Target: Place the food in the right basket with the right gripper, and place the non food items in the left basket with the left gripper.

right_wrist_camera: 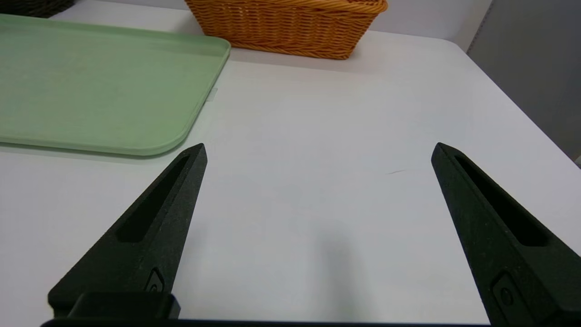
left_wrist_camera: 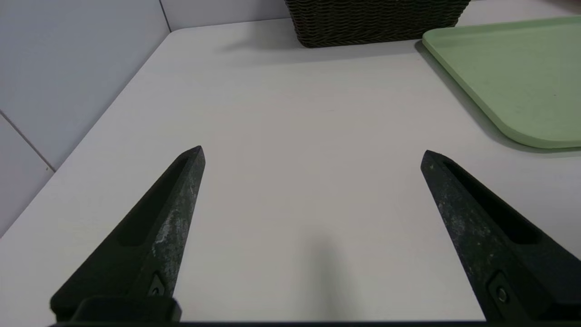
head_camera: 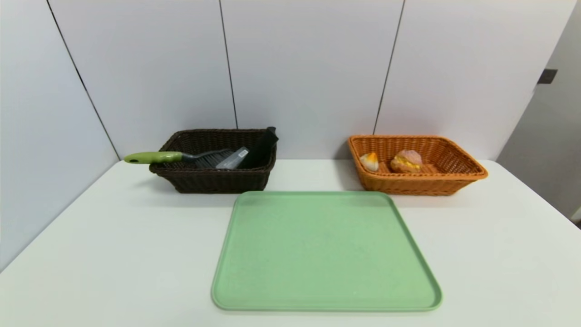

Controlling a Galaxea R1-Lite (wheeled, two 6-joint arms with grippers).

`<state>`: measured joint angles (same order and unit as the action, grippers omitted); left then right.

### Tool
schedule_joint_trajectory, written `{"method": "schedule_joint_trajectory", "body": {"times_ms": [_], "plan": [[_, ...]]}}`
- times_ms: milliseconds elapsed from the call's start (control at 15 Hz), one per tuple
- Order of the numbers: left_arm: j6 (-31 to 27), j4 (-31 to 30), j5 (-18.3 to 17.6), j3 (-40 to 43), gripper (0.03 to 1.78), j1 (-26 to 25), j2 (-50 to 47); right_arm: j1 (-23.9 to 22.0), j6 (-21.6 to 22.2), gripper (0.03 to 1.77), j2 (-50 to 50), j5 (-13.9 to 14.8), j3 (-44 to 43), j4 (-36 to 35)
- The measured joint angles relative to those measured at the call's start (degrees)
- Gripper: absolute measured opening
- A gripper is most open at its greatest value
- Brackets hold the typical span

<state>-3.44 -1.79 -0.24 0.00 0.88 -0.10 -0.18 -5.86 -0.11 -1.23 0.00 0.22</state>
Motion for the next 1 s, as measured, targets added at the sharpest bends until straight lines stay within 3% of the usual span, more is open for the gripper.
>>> {"method": "schedule_joint_trajectory", "body": {"times_ms": [1000], "plan": [[3.3,0.0,0.2,0.0,1.69,0.0,0.0,0.0,3.5,1.71,0.0,0.7,0.0,-0.1]]}}
